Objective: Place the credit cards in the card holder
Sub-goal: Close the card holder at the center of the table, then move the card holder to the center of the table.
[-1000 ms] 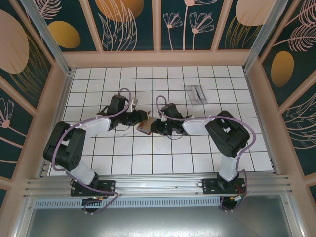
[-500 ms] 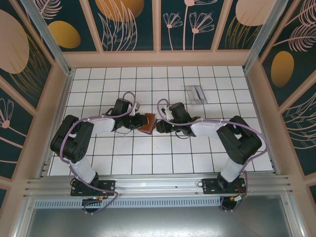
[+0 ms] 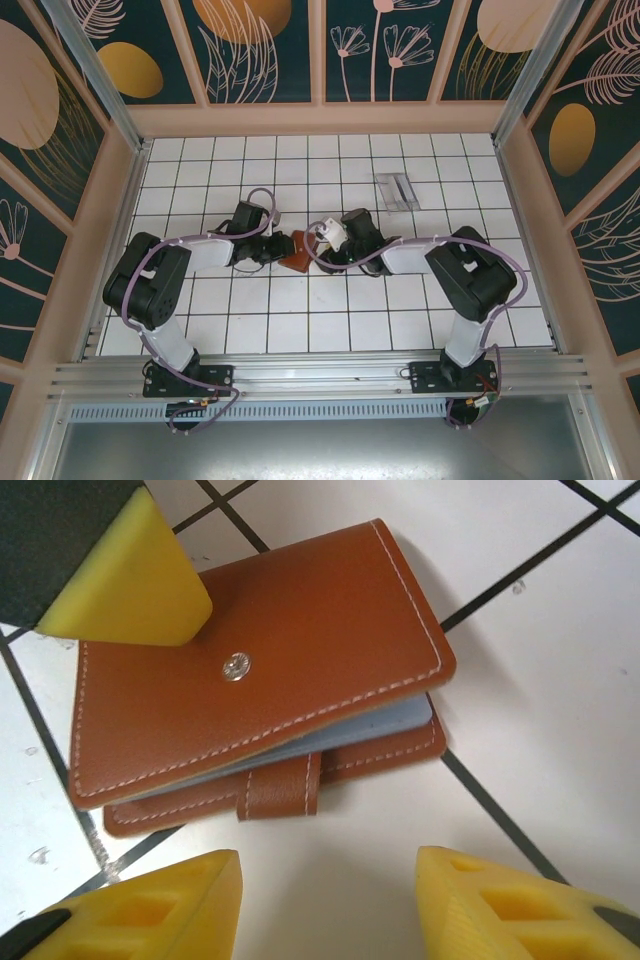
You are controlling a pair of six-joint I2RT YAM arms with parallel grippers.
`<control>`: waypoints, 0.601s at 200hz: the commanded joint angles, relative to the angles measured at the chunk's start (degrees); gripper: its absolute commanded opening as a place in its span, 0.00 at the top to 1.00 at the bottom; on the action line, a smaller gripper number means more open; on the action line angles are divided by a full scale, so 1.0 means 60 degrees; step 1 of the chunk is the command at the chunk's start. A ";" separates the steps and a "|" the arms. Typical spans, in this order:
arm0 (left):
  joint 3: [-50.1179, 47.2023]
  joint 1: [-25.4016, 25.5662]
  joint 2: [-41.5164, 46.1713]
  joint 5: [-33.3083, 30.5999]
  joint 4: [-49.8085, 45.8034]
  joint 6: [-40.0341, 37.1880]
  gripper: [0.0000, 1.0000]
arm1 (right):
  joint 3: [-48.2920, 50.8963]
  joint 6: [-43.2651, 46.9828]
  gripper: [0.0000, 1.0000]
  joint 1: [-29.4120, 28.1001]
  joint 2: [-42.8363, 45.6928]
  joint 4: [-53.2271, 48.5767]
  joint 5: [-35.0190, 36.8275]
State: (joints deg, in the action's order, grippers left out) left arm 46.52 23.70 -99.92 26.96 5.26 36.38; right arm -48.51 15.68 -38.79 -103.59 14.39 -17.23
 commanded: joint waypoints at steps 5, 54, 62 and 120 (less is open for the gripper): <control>0.0066 -0.0010 -0.0271 -0.1067 -0.0919 -0.0385 0.80 | -0.0705 0.0899 0.50 -0.0069 -0.0625 -0.0104 -0.0540; -0.0118 -0.0010 -0.0439 -0.1230 -0.0846 -0.0308 0.81 | -0.1553 0.1024 0.54 -0.0199 -0.1525 -0.0377 -0.0741; -0.0162 -0.0010 -0.0420 -0.1297 -0.0815 -0.0267 0.82 | -0.1663 0.1098 0.55 -0.0250 -0.1604 -0.0513 -0.0763; -0.0356 0.0001 -0.0480 -0.1583 -0.0638 -0.0298 0.88 | -0.1942 0.1282 0.47 -0.0289 -0.1674 -0.1034 -0.1458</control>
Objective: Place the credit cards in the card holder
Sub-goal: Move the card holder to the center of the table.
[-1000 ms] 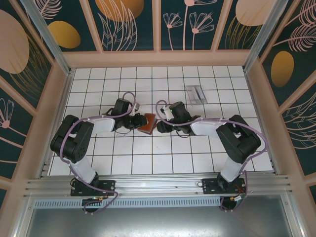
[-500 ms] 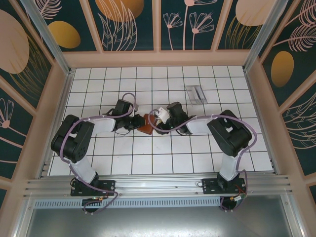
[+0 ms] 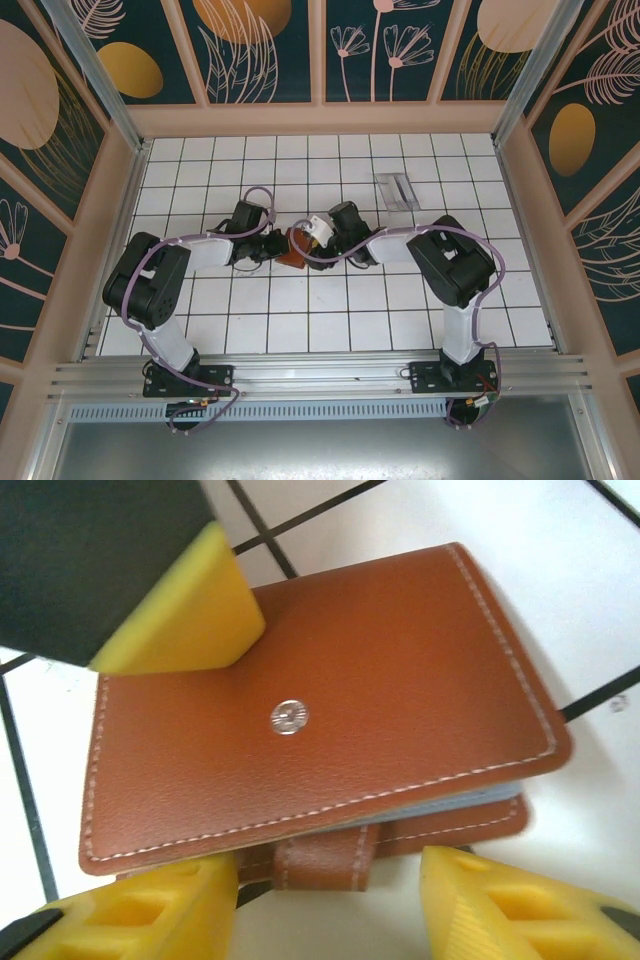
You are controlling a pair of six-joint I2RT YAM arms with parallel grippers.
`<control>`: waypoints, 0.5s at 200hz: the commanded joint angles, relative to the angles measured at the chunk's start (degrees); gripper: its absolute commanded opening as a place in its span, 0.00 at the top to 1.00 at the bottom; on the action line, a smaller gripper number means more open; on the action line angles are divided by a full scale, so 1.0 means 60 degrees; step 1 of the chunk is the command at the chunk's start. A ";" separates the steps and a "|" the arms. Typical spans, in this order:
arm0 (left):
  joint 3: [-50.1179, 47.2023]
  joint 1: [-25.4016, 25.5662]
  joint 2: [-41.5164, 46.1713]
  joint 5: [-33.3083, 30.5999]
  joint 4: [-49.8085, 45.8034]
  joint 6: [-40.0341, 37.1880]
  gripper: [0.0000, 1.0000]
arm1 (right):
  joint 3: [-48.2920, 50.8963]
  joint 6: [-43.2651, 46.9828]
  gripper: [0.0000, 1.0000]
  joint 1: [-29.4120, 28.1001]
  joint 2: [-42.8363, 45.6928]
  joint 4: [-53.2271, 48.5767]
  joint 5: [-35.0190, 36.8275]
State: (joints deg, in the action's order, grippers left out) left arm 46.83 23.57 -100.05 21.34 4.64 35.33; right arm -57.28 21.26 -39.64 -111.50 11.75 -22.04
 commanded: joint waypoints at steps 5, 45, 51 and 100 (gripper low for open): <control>-0.0466 0.0008 -0.0510 -0.0602 -0.0406 -0.0078 0.88 | -0.0661 0.0362 0.47 -0.0147 -0.0505 -0.0661 -0.0752; -0.0601 0.0012 -0.0750 -0.0484 -0.0177 0.0131 0.93 | -0.1000 0.0556 0.65 -0.0209 -0.0902 -0.0658 -0.0039; -0.0619 0.0012 -0.0722 -0.0535 -0.0206 0.0100 0.93 | -0.0913 0.0525 0.68 -0.0213 -0.0860 -0.0634 0.0076; -0.0846 -0.0010 -0.0641 -0.1251 -0.0350 0.0340 1.00 | 0.1356 -0.0657 0.81 0.0003 0.0459 0.1499 0.0681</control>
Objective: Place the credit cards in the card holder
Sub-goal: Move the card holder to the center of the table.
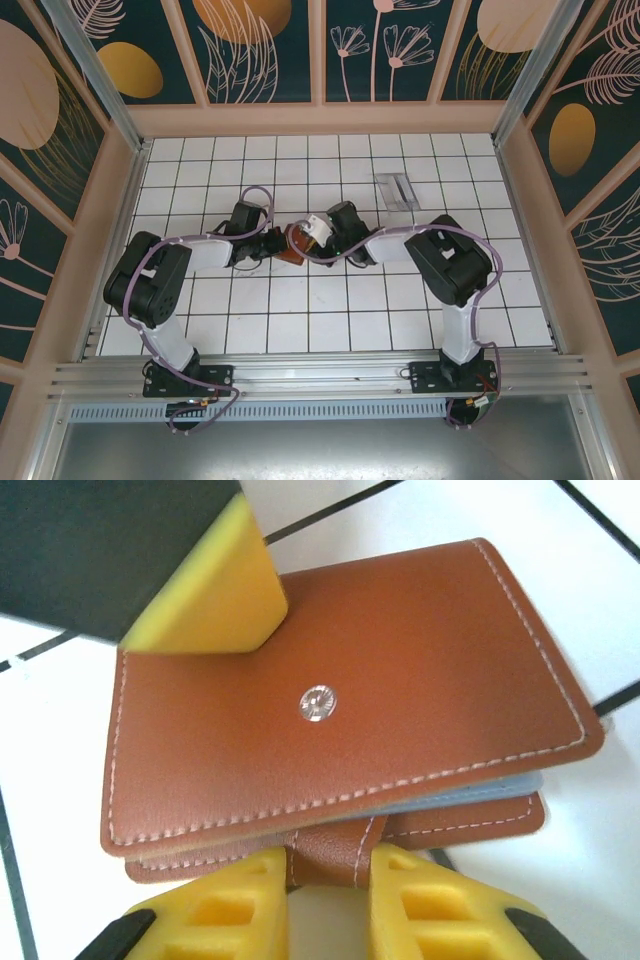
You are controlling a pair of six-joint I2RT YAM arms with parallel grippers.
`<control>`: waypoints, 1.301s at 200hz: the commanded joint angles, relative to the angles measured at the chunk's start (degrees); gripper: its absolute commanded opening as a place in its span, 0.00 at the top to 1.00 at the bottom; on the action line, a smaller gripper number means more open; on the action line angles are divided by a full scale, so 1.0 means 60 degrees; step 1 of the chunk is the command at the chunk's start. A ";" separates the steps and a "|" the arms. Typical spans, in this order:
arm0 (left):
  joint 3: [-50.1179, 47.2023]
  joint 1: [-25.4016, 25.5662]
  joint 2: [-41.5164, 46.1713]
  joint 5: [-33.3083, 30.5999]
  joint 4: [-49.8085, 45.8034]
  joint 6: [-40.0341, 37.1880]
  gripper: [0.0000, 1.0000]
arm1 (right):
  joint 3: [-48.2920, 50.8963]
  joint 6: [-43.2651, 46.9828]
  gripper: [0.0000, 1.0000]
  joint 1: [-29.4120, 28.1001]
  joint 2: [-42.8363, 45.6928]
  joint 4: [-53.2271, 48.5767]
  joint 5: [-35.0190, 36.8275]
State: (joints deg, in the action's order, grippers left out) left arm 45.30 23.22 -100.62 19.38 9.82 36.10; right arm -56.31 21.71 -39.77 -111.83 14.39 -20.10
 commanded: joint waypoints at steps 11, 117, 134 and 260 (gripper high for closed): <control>-0.0600 0.0041 -0.0600 -0.1021 -0.1241 0.0302 1.00 | 0.1880 -0.1418 0.82 0.0134 0.0759 0.2045 0.0348; -0.1094 0.0043 -0.0076 -0.0626 -0.0659 0.0951 1.00 | 0.2735 -0.2039 0.58 0.0055 0.1059 0.3927 -0.0439; -0.0851 0.0026 -0.0293 -0.0494 -0.0805 0.0879 1.00 | 0.1955 -0.1877 0.59 0.0095 0.0562 0.3332 -0.0413; -0.0879 0.0026 -0.0158 -0.1080 -0.0721 0.1105 1.00 | 0.0987 -0.1461 0.60 0.0017 -0.0443 0.1889 -0.1187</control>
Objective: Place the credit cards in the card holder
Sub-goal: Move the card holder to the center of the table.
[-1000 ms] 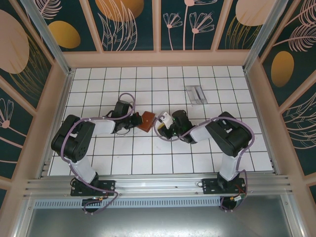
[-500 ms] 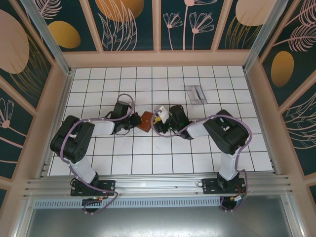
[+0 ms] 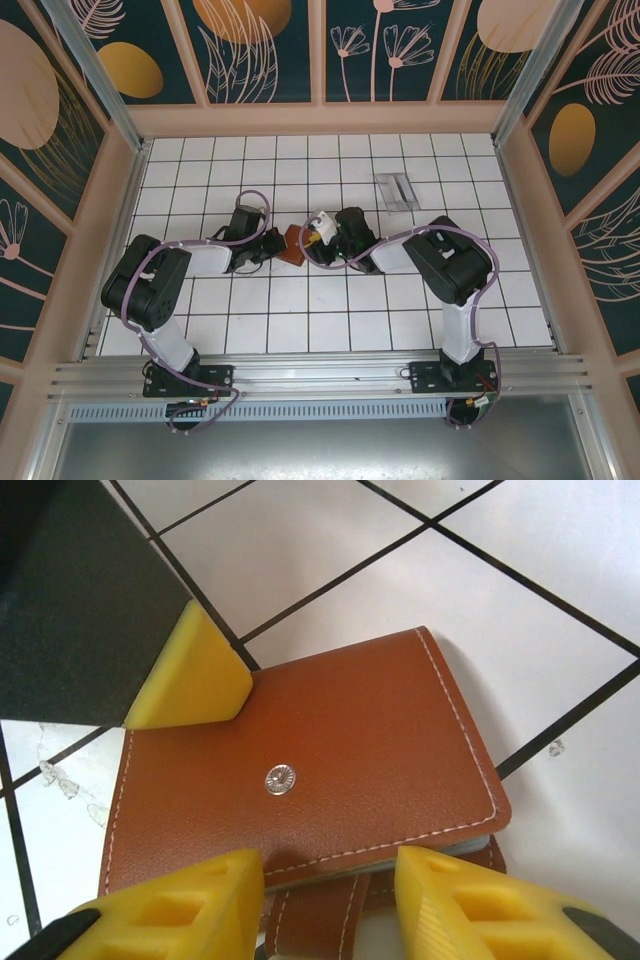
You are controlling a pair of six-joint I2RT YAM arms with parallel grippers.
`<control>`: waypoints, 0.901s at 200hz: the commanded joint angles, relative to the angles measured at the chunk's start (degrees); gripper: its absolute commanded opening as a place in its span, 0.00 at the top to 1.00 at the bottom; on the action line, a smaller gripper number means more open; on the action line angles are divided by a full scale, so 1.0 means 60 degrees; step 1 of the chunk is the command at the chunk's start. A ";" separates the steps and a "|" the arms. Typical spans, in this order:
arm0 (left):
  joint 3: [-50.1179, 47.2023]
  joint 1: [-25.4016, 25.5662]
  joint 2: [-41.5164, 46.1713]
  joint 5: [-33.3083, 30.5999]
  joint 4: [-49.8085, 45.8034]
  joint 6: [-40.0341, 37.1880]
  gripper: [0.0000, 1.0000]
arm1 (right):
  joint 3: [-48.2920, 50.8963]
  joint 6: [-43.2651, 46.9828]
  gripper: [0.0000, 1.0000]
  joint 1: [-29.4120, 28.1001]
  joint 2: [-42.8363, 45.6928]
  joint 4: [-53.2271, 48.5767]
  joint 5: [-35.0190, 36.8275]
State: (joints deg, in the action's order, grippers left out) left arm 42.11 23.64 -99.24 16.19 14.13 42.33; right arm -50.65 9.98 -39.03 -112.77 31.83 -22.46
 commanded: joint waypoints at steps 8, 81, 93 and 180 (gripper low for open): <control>-0.0242 -0.0036 -0.0475 -0.0511 -0.1560 0.0031 1.00 | 0.0009 0.0582 0.61 -0.0088 -0.0279 -0.1107 -0.0933; -0.0380 -0.0045 -0.0527 -0.0508 -0.1486 0.0072 0.99 | -0.0867 0.0805 0.83 0.0102 -0.0728 -0.2106 -0.0812; -0.0266 -0.0040 -0.0615 -0.0522 -0.1625 -0.0007 0.98 | -0.0669 0.0705 0.88 0.0067 -0.0560 -0.1846 -0.0852; -0.0423 -0.0043 -0.0223 -0.1791 -0.2209 0.0739 0.98 | 0.1496 -0.0071 1.00 0.0428 0.0121 0.1337 -0.2336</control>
State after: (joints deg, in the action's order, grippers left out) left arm 41.78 23.53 -99.20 10.68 11.42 45.36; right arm -44.25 9.69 -36.84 -113.01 38.57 -34.83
